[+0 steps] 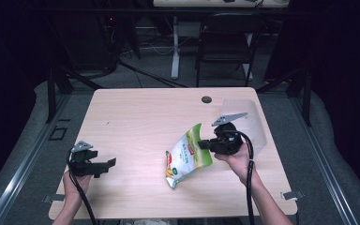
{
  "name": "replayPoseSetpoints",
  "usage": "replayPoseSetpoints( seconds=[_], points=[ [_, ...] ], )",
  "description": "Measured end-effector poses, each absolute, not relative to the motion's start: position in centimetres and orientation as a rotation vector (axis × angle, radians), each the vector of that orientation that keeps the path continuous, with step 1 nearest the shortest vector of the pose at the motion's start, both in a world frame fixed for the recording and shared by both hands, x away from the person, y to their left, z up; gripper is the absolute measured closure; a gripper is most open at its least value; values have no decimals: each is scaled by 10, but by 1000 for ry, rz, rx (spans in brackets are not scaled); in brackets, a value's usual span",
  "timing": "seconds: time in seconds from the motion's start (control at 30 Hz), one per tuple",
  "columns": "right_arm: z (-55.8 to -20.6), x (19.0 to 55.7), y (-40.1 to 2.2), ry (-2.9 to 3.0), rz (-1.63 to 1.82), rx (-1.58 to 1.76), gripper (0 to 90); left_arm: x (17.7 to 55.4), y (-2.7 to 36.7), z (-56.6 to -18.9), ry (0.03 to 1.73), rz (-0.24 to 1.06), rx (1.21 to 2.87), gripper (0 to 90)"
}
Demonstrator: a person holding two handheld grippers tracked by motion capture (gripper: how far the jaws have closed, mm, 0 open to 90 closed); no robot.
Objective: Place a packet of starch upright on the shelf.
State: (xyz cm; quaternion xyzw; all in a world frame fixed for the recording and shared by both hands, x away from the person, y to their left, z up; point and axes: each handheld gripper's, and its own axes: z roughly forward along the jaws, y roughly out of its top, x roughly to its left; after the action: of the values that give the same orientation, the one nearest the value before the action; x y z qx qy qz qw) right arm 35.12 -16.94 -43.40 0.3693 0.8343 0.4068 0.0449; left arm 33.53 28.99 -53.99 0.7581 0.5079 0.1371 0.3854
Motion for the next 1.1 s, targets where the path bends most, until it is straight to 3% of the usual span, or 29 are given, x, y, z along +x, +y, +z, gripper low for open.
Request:
replayPoseSetpoints(
  seconds=[1.1],
  points=[
    [-383,362,-180,2524,1195,1061,900,337,290,-541,1298,346,1931,89]
  ],
)
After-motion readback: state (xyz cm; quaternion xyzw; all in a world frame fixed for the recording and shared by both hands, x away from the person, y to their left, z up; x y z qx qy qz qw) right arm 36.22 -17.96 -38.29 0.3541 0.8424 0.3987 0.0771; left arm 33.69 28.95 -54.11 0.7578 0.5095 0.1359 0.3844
